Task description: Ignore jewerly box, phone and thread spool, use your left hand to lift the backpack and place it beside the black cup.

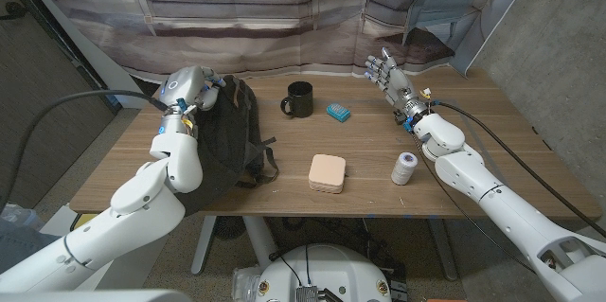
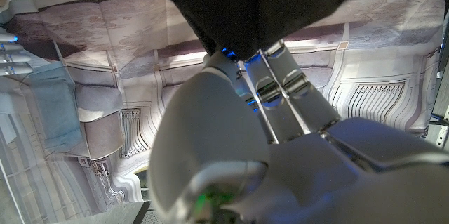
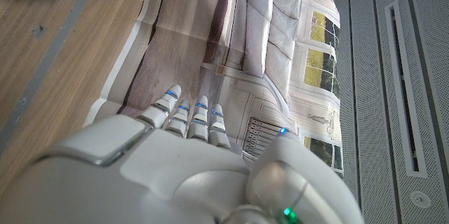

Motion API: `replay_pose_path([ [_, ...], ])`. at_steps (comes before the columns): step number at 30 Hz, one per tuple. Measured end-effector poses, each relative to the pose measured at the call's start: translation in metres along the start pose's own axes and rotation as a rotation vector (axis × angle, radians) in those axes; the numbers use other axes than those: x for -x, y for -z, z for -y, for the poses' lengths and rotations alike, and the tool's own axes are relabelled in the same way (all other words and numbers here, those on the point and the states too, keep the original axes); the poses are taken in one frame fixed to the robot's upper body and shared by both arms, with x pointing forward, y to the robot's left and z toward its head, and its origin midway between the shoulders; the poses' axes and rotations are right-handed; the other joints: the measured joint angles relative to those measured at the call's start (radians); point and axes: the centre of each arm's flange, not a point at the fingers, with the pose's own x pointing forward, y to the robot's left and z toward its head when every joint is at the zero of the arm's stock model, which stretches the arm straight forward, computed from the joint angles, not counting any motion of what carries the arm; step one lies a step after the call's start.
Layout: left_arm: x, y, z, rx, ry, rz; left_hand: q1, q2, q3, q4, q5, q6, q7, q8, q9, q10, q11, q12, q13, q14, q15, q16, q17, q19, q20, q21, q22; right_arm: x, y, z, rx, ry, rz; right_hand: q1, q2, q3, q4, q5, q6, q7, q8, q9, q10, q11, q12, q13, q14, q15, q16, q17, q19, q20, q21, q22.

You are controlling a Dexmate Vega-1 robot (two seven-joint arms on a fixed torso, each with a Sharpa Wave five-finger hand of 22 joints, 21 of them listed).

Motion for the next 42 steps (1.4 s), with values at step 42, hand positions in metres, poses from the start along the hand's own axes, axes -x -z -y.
replay_pose_path([
  [42, -0.019, -0.015, -0.029, 0.022, -0.072, 0.042, -0.007, -0.007, 0.011, 0.000, -0.001, -0.004, -0.004, 0.000, 0.003, 0.004, -0.003, -0.031, 0.026, 0.013, -0.018, 0.000, 0.034, -0.025, 0.011, 0.045, 0.000, 0.003, -0.007, -0.002, 0.005, -0.002, 0.015, 0.004, 0.004, 0.000, 0.000, -0.007, 0.000, 0.000, 0.000, 0.000, 0.000, 0.000, 0.000, 0.000, 0.000, 0.000, 0.000, 0.000, 0.000, 0.000, 0.000, 0.000],
])
